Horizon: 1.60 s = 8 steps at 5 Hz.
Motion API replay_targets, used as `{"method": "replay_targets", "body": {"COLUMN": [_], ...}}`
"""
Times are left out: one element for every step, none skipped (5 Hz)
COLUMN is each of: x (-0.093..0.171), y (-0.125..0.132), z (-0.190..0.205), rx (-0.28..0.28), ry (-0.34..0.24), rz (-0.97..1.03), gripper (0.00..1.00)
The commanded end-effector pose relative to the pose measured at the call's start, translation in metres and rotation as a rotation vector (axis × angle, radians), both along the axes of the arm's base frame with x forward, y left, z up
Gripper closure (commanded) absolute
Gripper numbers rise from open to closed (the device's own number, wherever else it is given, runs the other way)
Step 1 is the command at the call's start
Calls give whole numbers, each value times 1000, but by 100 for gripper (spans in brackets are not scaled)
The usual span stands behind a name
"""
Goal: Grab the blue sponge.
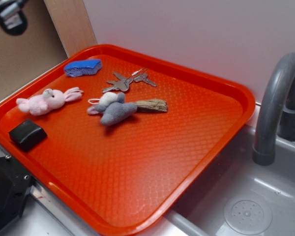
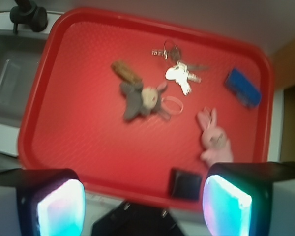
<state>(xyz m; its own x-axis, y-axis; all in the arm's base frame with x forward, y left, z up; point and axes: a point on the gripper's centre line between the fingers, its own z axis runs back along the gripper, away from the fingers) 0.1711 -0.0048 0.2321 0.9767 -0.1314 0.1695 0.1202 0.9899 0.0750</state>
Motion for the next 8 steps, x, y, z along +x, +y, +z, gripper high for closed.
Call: {"method": "replay_targets", "body": {"x": [65,91,109,113,117,119,123,124], "y": [64,91,112,126,144,154,168,169], "z": [4,-9,-38,-75,-113,-131,-159,-178], "rx": [185,244,267,287,286,298,311,298], "ry": [-40,-6,69,158,245,268,271,297], "rz": [-96,-213,-328,-422,-503,-507,-520,-534], "gripper": [0,0,0,0,0,0,0,0]}}
